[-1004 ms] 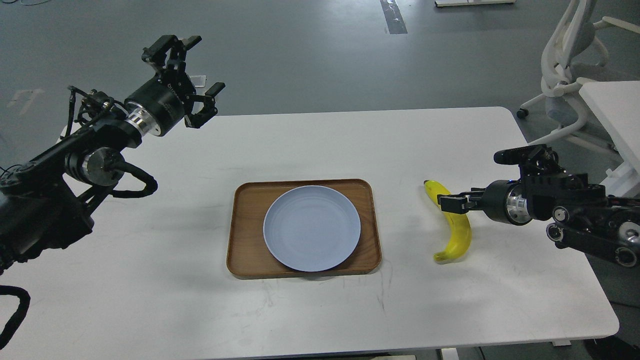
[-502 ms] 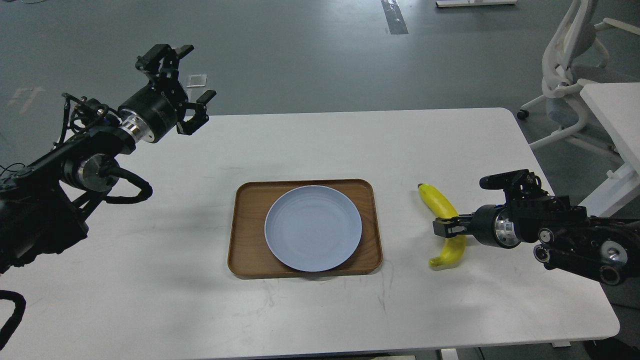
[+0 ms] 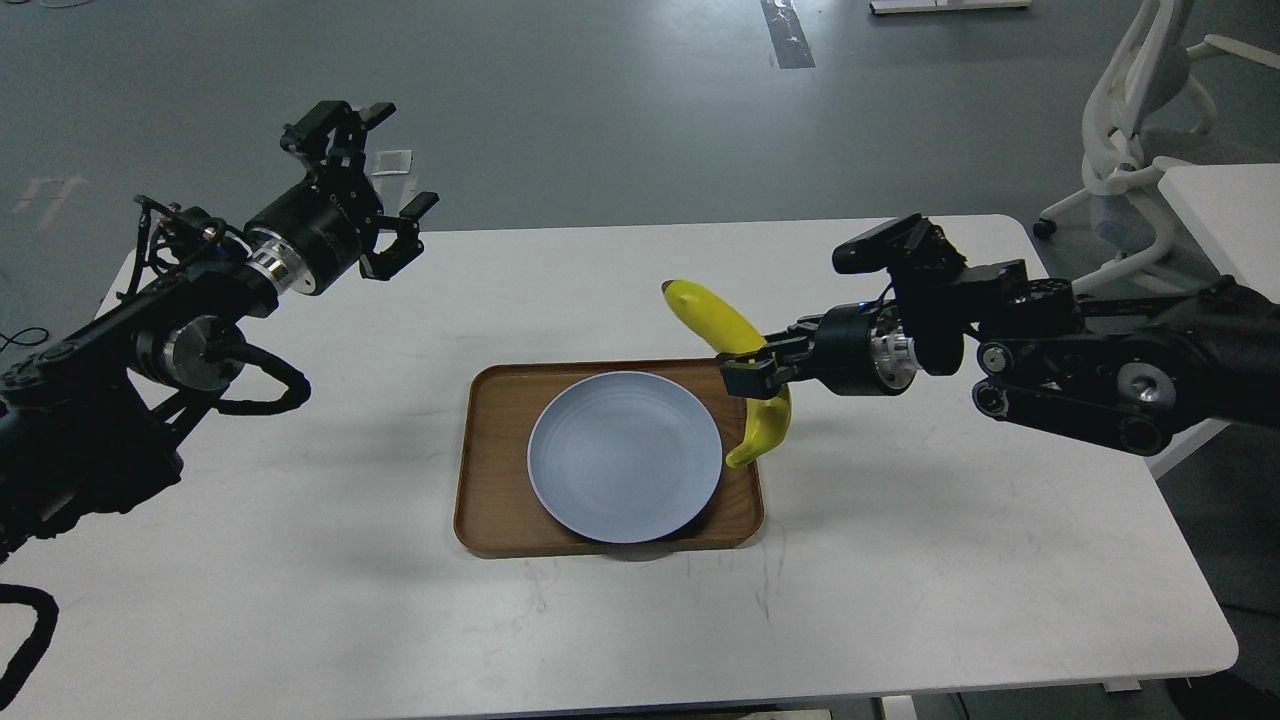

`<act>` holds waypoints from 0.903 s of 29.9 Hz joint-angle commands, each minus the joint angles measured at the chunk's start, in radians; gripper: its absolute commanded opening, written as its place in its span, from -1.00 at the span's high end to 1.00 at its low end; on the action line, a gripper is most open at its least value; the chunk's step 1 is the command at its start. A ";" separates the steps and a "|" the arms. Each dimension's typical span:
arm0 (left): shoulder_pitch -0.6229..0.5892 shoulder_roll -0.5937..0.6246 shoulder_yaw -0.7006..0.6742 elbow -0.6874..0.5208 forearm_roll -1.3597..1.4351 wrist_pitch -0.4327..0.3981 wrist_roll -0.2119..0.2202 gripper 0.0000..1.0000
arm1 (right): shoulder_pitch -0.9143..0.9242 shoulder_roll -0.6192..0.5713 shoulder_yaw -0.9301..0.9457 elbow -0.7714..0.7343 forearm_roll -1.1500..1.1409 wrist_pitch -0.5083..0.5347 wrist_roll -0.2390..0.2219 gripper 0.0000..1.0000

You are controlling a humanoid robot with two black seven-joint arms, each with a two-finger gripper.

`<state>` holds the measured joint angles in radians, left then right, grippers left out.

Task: Place banana on plate with both arms
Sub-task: 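Lift the banana with the right gripper and carry it over the plate, then release the banana onto the plate and raise the right gripper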

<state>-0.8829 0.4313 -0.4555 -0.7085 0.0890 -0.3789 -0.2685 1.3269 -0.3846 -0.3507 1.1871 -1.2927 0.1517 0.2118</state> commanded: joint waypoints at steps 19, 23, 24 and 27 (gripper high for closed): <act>0.012 0.014 0.000 0.000 0.001 -0.003 -0.001 -0.95 | -0.054 0.199 -0.030 -0.161 0.049 0.000 -0.009 -0.77; 0.016 0.004 0.000 0.000 0.001 -0.003 0.000 -0.96 | -0.048 0.196 -0.014 -0.162 0.084 0.000 -0.012 -1.00; 0.016 0.000 0.000 0.000 0.001 0.000 0.003 -0.95 | -0.041 0.194 -0.002 -0.162 0.104 0.000 -0.012 -1.00; 0.018 -0.003 0.000 0.000 0.000 0.001 0.003 -0.95 | -0.029 0.173 0.062 -0.172 0.154 -0.003 -0.012 -1.00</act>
<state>-0.8662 0.4319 -0.4555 -0.7088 0.0902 -0.3791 -0.2667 1.2864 -0.1918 -0.3476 1.0244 -1.1873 0.1518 0.1997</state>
